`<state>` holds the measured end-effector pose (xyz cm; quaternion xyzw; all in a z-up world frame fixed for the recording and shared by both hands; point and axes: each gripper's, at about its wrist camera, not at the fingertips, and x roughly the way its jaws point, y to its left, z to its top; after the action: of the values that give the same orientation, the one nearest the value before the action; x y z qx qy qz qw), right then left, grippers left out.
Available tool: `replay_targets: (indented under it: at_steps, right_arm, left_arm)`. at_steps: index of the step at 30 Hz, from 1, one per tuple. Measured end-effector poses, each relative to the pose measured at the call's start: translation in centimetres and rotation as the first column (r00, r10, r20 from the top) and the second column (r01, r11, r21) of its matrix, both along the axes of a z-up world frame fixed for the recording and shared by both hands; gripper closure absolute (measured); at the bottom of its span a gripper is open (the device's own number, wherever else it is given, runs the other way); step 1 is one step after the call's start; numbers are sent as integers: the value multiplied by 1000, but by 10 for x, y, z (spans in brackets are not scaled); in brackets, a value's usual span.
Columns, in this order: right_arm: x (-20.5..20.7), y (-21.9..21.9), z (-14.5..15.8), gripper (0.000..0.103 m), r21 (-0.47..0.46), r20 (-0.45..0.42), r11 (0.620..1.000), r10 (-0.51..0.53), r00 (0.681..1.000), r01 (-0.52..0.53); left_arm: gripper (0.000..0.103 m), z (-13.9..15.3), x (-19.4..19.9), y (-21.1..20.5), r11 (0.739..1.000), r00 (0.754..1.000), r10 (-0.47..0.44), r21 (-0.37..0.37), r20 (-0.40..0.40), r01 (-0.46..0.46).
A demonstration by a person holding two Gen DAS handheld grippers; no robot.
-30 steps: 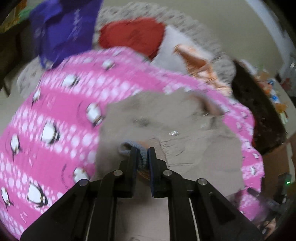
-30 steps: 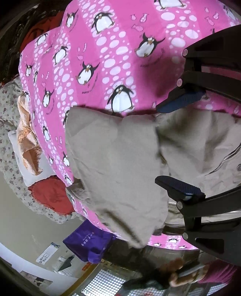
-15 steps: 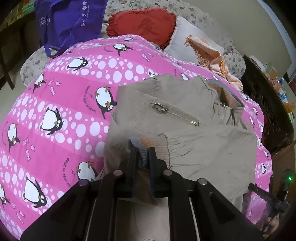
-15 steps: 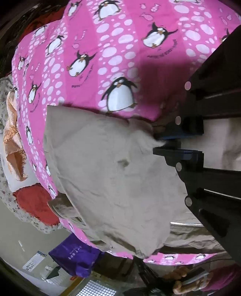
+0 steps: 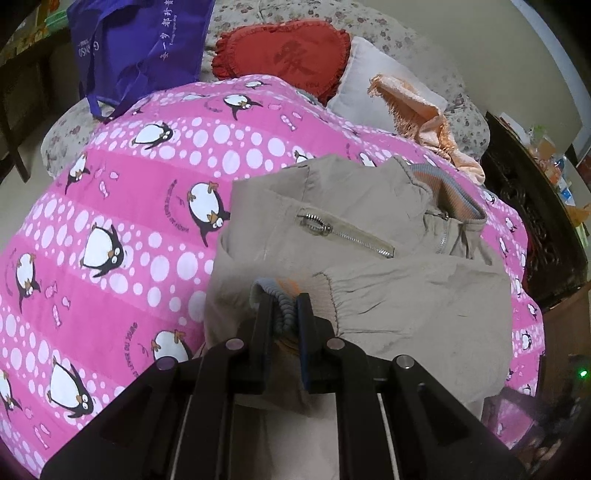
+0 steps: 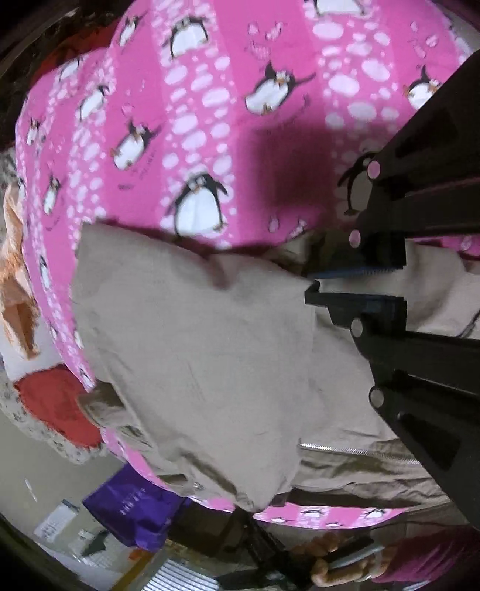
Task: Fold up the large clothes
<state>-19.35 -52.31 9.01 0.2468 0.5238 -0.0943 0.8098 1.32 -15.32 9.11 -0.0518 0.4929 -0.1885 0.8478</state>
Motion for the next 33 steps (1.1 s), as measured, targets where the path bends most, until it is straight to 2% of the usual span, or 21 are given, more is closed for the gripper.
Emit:
replay_targets:
  at_steps: [3, 5, 7, 10, 12, 14, 15, 18, 19, 24, 27, 33]
  right_arm:
    - [1, -2, 20, 77, 1, 67, 1000, -10, 998, 10]
    - [9, 6, 31, 68, -18, 101, 1000, 24, 995, -23]
    - [22, 17, 35, 65, -60, 96, 996, 69, 993, -63]
    - [50, 36, 30, 66, -113, 65, 987, 125, 990, -117]
    - [66, 44, 21, 66, -124, 39, 984, 136, 990, -131]
    - [76, 45, 15, 65, -125, 37, 984, 134, 990, -129]
    - [81, 44, 11, 65, -134, 29, 984, 123, 992, -118]
    - [85, 39, 3, 65, -132, 15, 988, 87, 996, -84]
    - [85, 37, 1, 64, -123, 19, 990, 79, 997, -76]
    - [87, 28, 5, 62, -120, 42, 992, 42, 998, -37]
    - [85, 20, 12, 52, -126, 82, 992, 12, 997, -1]
    - [110, -7, 3, 51, -160, 76, 987, -23, 997, 35]
  left_arm:
    - [93, -2, -1, -2, 1000, 1000, -1, 14, 5, 1]
    - [91, -3, -2, -4, 1000, 1000, 0, 28, 11, 0]
    - [91, -2, -2, -4, 999, 1000, 3, 33, 11, -3]
    - [86, -1, -3, -4, 999, 1000, 5, 37, 4, -5]
    - [81, 0, -4, -4, 999, 1000, 3, 47, 8, -4]
    - [62, 4, -6, -4, 998, 1000, -3, 61, 18, 2]
    - [57, 6, -8, -3, 998, 1000, -4, 64, 22, 3]
    - [50, 14, -13, -3, 998, 999, -17, 59, 40, 15]
    - [45, 17, -15, -3, 998, 999, -22, 62, 48, 19]
    - [43, 26, -27, -14, 996, 995, -62, 67, 80, 56]
    - [42, 24, -30, -21, 993, 992, -79, 92, 95, 71]
    - [42, -3, -20, -31, 988, 996, -70, 139, 58, 62]
